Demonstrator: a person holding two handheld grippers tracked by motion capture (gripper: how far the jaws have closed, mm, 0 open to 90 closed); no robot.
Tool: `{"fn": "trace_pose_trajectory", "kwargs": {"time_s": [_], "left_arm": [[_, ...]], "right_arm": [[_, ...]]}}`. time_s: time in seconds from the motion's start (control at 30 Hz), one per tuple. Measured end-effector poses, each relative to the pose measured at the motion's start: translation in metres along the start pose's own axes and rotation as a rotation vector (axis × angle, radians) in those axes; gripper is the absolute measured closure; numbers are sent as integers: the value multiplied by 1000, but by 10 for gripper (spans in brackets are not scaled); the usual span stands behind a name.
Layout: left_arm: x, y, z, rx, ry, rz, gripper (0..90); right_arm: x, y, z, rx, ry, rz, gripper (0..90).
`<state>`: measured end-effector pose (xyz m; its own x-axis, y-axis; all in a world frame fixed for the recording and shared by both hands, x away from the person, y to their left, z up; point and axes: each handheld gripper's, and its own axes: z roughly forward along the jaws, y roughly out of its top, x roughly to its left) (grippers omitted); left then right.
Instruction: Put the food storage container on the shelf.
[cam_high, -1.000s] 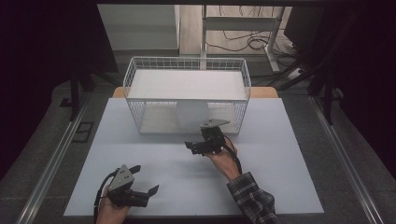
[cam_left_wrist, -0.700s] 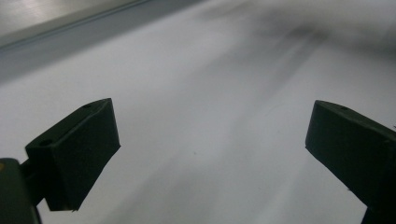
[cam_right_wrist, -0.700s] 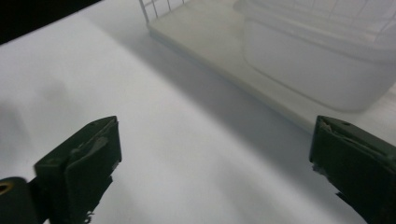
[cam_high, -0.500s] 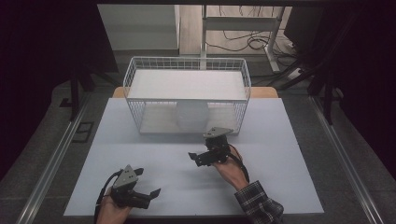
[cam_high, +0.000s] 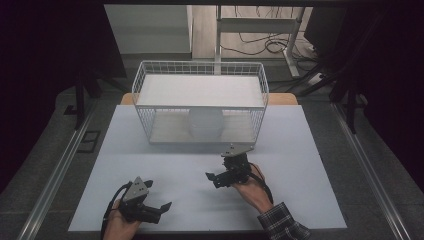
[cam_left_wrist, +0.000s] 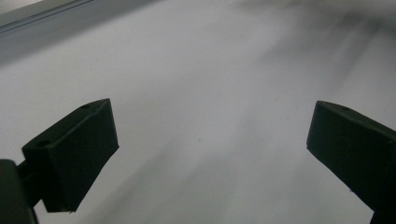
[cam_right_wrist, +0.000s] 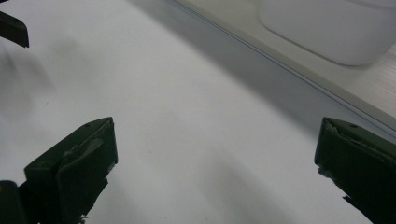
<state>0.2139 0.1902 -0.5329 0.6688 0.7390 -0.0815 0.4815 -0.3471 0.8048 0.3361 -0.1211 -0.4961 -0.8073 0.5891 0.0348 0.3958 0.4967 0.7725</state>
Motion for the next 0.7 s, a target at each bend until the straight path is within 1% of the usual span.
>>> {"fn": "trace_pose_trajectory", "kwargs": {"time_s": [0.13, 0.23, 0.3, 0.7], "left_arm": [[-1, 0, -1, 9, 11, 3, 19], [0, 0, -1, 11, 12, -1, 19], [0, 0, -1, 18, 15, -2, 18], [1, 0, -5, 28, 30, -1, 13]], "right_arm": [[0, -4, -7, -3, -11, 11, 0], [0, -7, -13, -10, -20, 13, 0], [0, -9, -17, -16, -23, 23, 0], [2, -19, -38, -28, -56, 37, 0]]}}
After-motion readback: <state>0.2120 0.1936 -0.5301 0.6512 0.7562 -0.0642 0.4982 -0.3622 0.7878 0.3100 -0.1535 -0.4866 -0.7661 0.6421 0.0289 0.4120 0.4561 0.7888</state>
